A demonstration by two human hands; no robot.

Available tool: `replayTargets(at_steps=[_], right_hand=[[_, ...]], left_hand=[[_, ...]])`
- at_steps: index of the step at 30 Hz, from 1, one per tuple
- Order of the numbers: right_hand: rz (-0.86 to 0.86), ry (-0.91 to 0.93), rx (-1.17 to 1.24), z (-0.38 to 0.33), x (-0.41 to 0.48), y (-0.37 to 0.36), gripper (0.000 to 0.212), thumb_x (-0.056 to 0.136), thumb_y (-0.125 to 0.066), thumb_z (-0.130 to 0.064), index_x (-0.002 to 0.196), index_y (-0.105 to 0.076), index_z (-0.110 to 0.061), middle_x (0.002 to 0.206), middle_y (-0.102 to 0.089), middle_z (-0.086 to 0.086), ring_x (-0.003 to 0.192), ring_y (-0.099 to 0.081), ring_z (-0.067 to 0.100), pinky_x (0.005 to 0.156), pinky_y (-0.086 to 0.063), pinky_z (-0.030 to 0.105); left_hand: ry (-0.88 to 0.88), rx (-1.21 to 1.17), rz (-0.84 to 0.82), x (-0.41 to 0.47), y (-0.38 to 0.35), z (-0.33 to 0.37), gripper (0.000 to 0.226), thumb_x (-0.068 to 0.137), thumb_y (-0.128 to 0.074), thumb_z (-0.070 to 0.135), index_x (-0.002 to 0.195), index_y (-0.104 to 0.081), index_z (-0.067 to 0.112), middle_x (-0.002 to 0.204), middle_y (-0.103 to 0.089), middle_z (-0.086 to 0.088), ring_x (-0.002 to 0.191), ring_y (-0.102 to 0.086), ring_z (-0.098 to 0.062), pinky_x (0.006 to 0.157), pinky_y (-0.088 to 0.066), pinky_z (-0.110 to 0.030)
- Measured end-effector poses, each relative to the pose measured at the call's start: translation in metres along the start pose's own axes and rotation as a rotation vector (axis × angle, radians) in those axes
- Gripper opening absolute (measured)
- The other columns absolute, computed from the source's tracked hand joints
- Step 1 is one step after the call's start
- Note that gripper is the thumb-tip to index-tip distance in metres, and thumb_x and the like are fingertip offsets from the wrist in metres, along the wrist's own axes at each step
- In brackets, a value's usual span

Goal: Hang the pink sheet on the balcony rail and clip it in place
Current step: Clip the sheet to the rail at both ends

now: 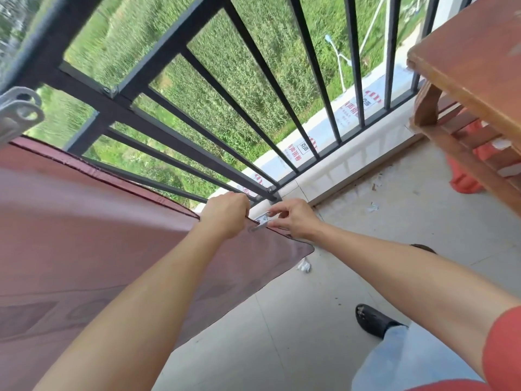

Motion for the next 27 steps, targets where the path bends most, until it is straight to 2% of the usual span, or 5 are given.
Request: replayTargets(at_steps=[4,9,12,18,27], right_hand=[[-0.056,-0.019,-0.041,0.003,0.001,-0.004,0.042,0.077,-0.082,-0.025,0.117,-0.069,-0.022,0.101,-0.07,-0.006,0.072,-0.06,-0.001,0.073,-0.047,0.014],[-0.106,-0.098,-0.102,0.016,-0.002,0.002,0.084,0.07,-0.084,-0.028,0.142,-0.042,-0.034,0.117,-0.061,-0.004,0.086,-0.067,0.012,0.088,-0.056,0.035],[-0.032,-0.125,-0.199,0.021,-0.017,0.037,0.072,0.074,-0.081,-0.026,0.138,-0.048,-0.027,0.11,-0.062,-0.009,0.092,-0.065,0.014,0.089,-0.054,0.036],[0.341,-0.284,-0.321,0.044,-0.102,0.164,0.033,0.084,-0.065,-0.025,0.117,-0.066,-0.021,0.094,-0.066,-0.007,0.087,-0.062,0.016,0.082,-0.051,0.03],[0.78,-0.483,-0.589,0.073,-0.295,0.378,0.029,0.09,-0.058,-0.031,0.119,-0.064,-0.027,0.107,-0.07,-0.007,0.096,-0.065,0.02,0.077,-0.051,0.033]], left_hand=[[-0.004,0.013,0.0,-0.001,0.0,0.001,0.024,0.082,-0.054,0.007,0.094,-0.07,0.021,0.092,-0.064,-0.002,0.079,-0.062,-0.025,0.058,-0.044,-0.032],[-0.042,0.022,0.016,-0.005,0.0,0.004,0.019,0.083,-0.055,0.01,0.091,-0.068,0.021,0.092,-0.064,0.001,0.084,-0.063,-0.024,0.06,-0.047,-0.031],[-0.067,-0.055,0.053,-0.005,0.006,0.012,0.012,0.089,-0.06,0.025,0.098,-0.066,0.02,0.099,-0.062,0.003,0.094,-0.061,-0.023,0.064,-0.042,-0.031],[-0.235,-0.207,0.173,0.006,0.048,0.098,0.022,0.094,-0.053,0.034,0.108,-0.062,0.021,0.109,-0.059,0.001,0.102,-0.059,-0.024,0.071,-0.045,-0.033],[-0.47,-0.412,0.212,-0.005,0.103,0.275,0.029,0.095,-0.049,0.043,0.11,-0.058,0.02,0.115,-0.053,-0.005,0.104,-0.057,-0.029,0.08,-0.044,-0.037]])
Point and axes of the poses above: each hand's wrist, its own x-axis towards the middle knuckle, its own y-axis out of the back of the hand, z = x × y, the point moved 8 cm from there along x, towards the middle knuckle
